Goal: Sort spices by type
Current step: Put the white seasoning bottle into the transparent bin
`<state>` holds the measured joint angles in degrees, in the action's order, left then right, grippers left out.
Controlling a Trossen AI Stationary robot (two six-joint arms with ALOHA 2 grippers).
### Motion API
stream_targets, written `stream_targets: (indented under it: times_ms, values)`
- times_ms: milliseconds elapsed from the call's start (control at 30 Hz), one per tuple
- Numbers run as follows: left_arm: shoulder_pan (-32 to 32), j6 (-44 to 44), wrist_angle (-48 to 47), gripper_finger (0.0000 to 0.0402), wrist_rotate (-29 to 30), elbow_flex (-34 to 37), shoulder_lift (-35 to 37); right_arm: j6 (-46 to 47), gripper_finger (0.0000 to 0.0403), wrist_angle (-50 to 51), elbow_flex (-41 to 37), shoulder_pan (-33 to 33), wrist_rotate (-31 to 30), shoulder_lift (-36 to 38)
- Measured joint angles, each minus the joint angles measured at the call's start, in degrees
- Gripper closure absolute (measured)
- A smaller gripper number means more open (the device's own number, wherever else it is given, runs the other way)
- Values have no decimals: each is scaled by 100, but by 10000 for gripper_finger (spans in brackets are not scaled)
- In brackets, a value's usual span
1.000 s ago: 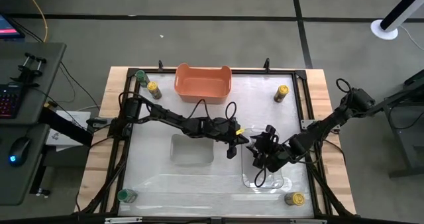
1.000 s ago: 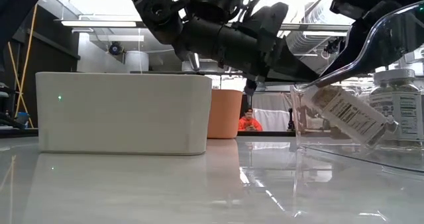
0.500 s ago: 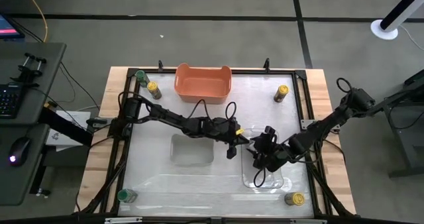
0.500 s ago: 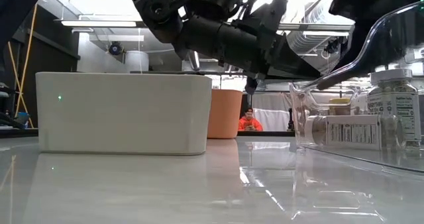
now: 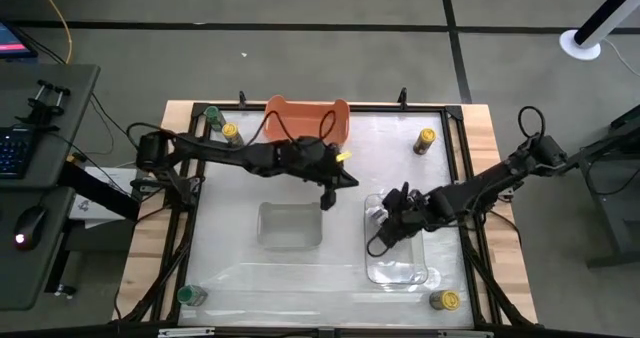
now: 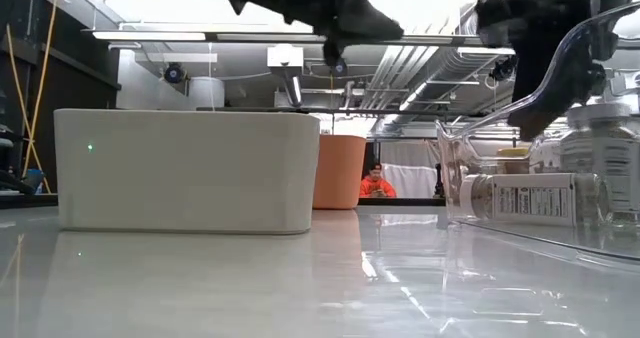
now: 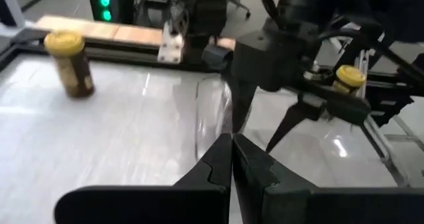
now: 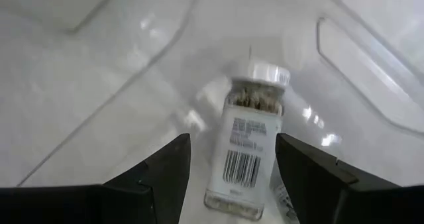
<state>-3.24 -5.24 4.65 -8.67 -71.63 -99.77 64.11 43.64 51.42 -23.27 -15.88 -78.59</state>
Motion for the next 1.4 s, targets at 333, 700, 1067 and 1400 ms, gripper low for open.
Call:
stream_targets:
  times_ms: [333,700,1067,1400]
  values:
    - [134,-712,717,401,-1,1199,518,-127,187,-12,-7,611,759,-621]
    - [203,-712,956,401,0,1279,558,353,187,138,15,756,990,-990]
    - [137,-801,953,401,9,1279,558,355,186,181,22,756,1198,-1211]
    - [137,-812,992,401,9,1279,558,530,186,201,22,889,1345,-1222]
